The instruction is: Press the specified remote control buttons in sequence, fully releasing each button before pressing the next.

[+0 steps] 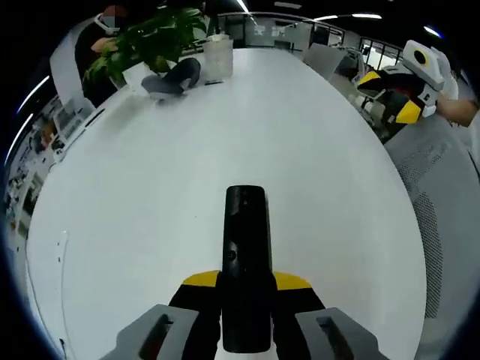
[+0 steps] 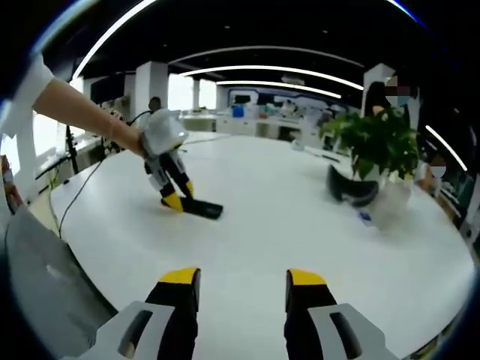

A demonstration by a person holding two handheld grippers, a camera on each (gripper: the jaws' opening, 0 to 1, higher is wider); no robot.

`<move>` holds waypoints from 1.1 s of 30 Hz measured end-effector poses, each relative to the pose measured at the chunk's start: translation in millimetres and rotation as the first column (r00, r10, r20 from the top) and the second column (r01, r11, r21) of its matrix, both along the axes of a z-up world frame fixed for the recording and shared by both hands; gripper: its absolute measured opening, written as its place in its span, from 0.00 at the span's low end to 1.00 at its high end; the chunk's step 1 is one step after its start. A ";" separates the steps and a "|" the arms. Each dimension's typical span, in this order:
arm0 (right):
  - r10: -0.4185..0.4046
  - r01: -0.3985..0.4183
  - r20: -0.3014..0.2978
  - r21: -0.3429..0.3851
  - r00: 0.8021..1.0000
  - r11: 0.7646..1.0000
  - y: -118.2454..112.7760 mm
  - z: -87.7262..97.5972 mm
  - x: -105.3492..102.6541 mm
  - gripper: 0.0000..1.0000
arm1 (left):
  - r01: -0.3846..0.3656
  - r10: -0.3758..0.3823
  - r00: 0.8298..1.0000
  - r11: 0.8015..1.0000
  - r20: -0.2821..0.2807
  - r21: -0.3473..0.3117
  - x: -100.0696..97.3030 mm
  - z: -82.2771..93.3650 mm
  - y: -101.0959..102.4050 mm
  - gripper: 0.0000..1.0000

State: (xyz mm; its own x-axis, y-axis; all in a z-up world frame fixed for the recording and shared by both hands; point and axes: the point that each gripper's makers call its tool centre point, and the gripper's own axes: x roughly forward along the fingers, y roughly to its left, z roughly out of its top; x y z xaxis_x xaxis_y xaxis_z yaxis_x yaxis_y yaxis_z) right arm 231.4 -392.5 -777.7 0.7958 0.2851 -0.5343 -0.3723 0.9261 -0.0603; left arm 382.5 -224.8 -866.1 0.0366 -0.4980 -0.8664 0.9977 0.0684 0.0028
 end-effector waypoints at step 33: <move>0.019 -0.019 -0.010 -0.003 1.000 1.000 3.0 -1.4 -1.7 0.39 | -0.041 0.041 0.999 0.999 0.003 0.016 -31.5 0.1 2.2 0.24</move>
